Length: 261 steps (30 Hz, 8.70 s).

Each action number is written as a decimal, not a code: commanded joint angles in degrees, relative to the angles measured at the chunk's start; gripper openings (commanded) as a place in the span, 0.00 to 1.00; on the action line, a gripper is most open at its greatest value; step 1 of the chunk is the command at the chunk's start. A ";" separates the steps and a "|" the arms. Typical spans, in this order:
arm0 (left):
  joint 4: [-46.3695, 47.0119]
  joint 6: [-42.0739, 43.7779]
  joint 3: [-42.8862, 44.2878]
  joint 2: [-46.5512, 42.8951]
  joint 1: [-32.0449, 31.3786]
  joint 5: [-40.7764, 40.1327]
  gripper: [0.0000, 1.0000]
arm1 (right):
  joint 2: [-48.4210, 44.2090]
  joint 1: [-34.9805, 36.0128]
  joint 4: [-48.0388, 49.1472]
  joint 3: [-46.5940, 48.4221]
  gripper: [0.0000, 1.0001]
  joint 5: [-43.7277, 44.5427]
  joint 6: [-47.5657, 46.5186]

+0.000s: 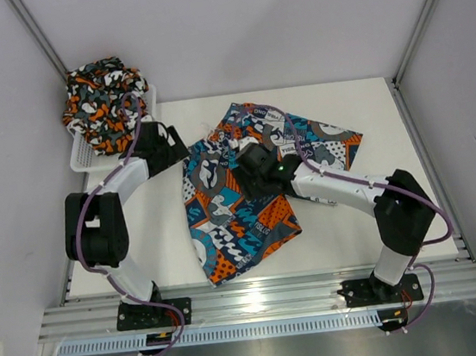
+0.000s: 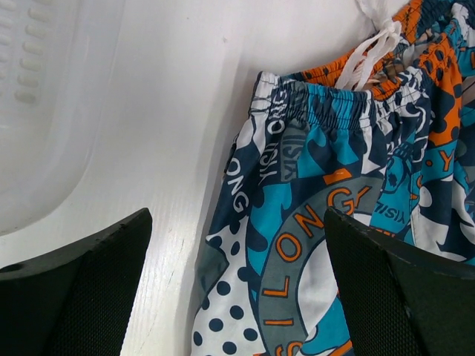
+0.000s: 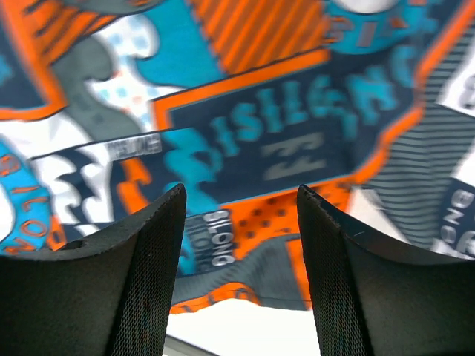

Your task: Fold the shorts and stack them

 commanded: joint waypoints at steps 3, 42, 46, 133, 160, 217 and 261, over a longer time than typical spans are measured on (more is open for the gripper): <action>2.60 -1.04 -0.23 -1.91 0.50 0.03 0.99 | 1.14 6.34 5.76 -0.32 0.62 2.61 2.45; 4.63 -2.18 -2.07 -1.11 2.96 5.39 0.99 | 16.18 40.28 7.26 -0.12 0.19 15.34 14.23; 3.92 -2.62 -2.42 -1.64 2.96 5.74 0.99 | 7.68 42.30 7.78 -8.91 0.04 17.45 15.37; 2.78 8.98 5.49 14.36 -3.37 29.82 0.62 | 29.61 -19.48 33.97 24.56 0.43 -35.27 27.67; 26.69 -4.73 -34.94 -18.50 -7.32 29.21 0.00 | 39.28 -15.89 11.31 45.01 0.56 -27.73 11.69; 28.44 -8.86 -44.79 -24.48 -10.57 24.11 0.00 | 49.04 2.49 -15.16 58.92 0.64 1.55 4.82; 24.76 -10.27 -52.52 -35.38 -11.36 23.58 0.00 | 52.21 2.22 -11.11 62.97 0.63 -0.65 5.97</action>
